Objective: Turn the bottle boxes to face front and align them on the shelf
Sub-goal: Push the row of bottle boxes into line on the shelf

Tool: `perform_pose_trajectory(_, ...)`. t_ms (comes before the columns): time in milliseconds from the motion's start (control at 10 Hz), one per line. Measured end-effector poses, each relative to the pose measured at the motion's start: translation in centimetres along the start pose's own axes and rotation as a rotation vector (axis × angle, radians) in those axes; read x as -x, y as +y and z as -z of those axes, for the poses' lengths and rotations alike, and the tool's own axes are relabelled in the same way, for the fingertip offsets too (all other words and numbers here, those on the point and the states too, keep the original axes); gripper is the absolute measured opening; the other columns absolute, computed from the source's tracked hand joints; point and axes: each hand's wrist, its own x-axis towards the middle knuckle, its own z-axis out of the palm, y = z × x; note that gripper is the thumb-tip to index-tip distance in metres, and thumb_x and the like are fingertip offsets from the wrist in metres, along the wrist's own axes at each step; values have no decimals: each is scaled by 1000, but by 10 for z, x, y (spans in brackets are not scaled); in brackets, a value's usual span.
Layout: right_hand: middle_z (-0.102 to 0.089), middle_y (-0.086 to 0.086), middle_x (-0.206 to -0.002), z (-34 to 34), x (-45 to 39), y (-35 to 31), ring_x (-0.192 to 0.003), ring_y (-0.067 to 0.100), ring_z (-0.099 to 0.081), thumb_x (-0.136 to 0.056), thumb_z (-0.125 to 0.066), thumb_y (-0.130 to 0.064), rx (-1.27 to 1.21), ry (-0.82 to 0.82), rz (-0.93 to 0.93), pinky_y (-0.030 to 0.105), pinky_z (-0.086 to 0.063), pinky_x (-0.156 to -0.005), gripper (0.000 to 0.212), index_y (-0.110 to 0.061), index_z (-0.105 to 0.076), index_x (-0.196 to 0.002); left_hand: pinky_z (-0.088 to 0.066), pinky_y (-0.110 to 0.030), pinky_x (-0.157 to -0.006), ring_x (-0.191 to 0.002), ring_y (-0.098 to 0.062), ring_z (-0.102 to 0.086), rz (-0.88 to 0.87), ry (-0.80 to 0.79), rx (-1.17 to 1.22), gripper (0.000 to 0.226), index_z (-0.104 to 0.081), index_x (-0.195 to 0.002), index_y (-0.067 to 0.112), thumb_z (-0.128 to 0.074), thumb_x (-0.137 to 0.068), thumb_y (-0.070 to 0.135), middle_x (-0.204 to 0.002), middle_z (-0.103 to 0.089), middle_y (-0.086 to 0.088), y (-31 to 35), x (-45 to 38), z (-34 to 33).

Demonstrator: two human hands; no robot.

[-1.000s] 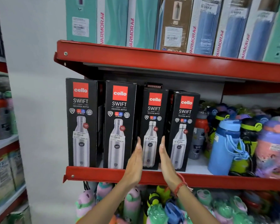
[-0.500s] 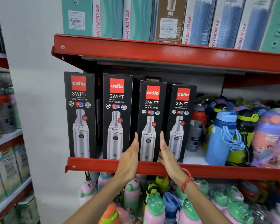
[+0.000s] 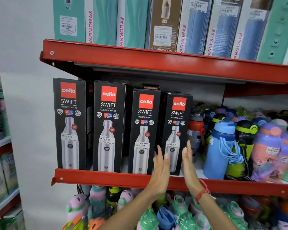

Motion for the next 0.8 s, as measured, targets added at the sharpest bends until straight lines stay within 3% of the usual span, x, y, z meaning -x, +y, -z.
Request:
perform_pose_trajectory(100,-1,-25,-153,4,-1,-2,-145,1,-3,-70,-28,-87,-20,-74,-46,31,-8,-117,91,-44,-4,-147,0,-36,-120,-144,-2,8,30,-21,58,84,11,-149,36,-7,-78,76,-158,8,18,-1,-10,4)
perform_pose_trajectory(200,-1,-26,-156,8,3,-2,-144,2,-7,-54,-30,-97,-17,-120,-67,48,-12,-120,97,-60,-5,-140,-4,-36,-120,-137,4,-5,56,-3,53,100,-2,-151,40,-6,-66,92,-154,-7,22,-5,-8,9)
perform_pose_trajectory(300,-2,-32,-150,12,10,-2,-143,4,-11,-52,-30,-99,-35,-160,-73,52,-13,-119,73,-81,-11,-120,-10,-45,-121,-143,-2,-9,64,3,71,105,-6,-151,44,-6,-60,96,-157,-10,19,-5,-2,13)
perform_pose_trajectory(400,-1,-35,-145,15,18,-3,-146,10,-9,-52,-30,-100,-41,-175,-84,52,-12,-119,61,-89,-14,-109,-13,-47,-121,-146,-8,-11,58,1,78,104,-6,-150,45,-6,-59,96,-160,-11,14,-6,6,15)
perform_pose_trajectory(500,-5,-33,-145,15,24,-9,-146,11,-11,-50,-30,-100,-20,-177,-83,51,-13,-119,67,-86,-13,-113,-12,-47,-121,-147,-10,-9,59,-22,67,102,-4,-149,46,-6,-60,96,-160,-9,14,-2,13,18)
perform_pose_trajectory(600,-9,-28,-147,11,30,-21,-146,12,-13,-54,-26,-98,12,-136,-76,50,-14,-119,80,-70,-10,-127,-10,-45,-122,-148,-11,-10,78,-56,25,104,-4,-151,43,-5,-61,95,-161,-9,13,7,19,26)
perform_pose_trajectory(700,-13,-22,-153,4,32,-39,-146,6,-15,-83,-24,-71,93,32,60,38,-13,-121,65,-47,-11,-143,-11,-40,-122,-147,-9,-15,23,-76,7,105,-11,-152,36,-9,-65,94,-160,-14,12,16,27,36)
perform_pose_trajectory(800,-23,-14,-157,-6,24,-90,-141,-7,-17,-96,-27,-54,181,191,318,31,-16,-120,61,-28,-21,-151,-17,-27,-120,-144,-2,-25,-233,103,-32,87,-22,-149,32,-16,-79,83,-158,-27,11,56,31,65)
